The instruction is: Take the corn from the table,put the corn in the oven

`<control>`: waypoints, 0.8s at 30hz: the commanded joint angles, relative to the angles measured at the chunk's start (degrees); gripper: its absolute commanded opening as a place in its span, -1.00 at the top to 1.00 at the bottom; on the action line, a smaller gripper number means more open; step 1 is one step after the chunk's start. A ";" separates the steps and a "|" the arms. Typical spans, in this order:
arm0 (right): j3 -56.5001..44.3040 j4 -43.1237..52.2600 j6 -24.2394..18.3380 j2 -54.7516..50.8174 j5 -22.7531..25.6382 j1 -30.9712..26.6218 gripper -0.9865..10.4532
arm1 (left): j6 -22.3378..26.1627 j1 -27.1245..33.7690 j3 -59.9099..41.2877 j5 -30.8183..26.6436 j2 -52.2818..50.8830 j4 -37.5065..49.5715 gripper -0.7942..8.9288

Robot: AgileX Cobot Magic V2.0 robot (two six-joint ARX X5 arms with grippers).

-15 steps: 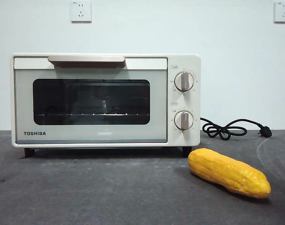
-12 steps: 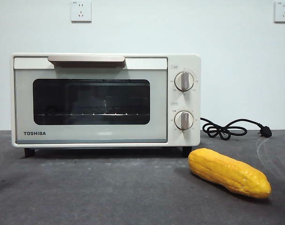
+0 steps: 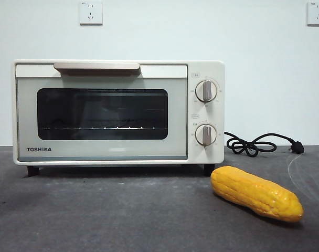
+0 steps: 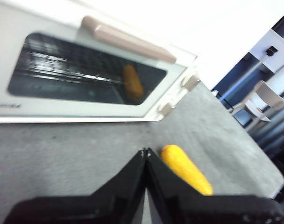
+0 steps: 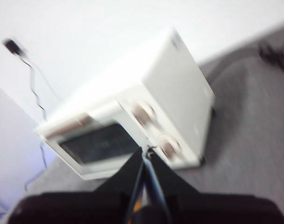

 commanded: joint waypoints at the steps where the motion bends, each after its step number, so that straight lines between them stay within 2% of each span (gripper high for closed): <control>1: 3.39 3.28 -0.15 2.38 -1.53 0.04 0.84 | 1.99 -0.90 5.18 2.45 5.75 -1.01 0.85; 4: 7.50 3.65 -0.22 6.71 -4.46 0.04 0.83 | 5.03 -2.19 11.41 5.22 11.96 -4.83 0.85; 8: 13.05 2.51 -0.68 13.59 -9.46 0.11 0.83 | 11.74 -4.76 19.74 5.29 18.88 -12.74 0.85; 12: 18.78 -1.66 -4.28 20.74 -13.33 0.87 0.82 | 17.00 -7.58 27.52 4.09 24.96 -20.63 0.85; 14: 21.51 -4.04 -5.97 24.46 -13.99 2.32 0.74 | 18.93 -9.11 31.39 1.68 27.74 -24.44 0.85; 16: 24.26 -6.84 -7.74 27.93 -13.84 4.61 0.58 | 20.35 -10.69 34.82 -1.09 30.03 -27.43 0.85; 20: 29.27 -12.24 -10.69 34.77 -9.88 10.93 0.40 | 21.35 -13.53 39.95 -5.53 33.18 -30.47 0.85; 24: 33.86 -18.18 -13.33 41.72 1.53 19.93 0.13 | 21.97 -15.65 43.56 -7.34 35.01 -30.75 0.85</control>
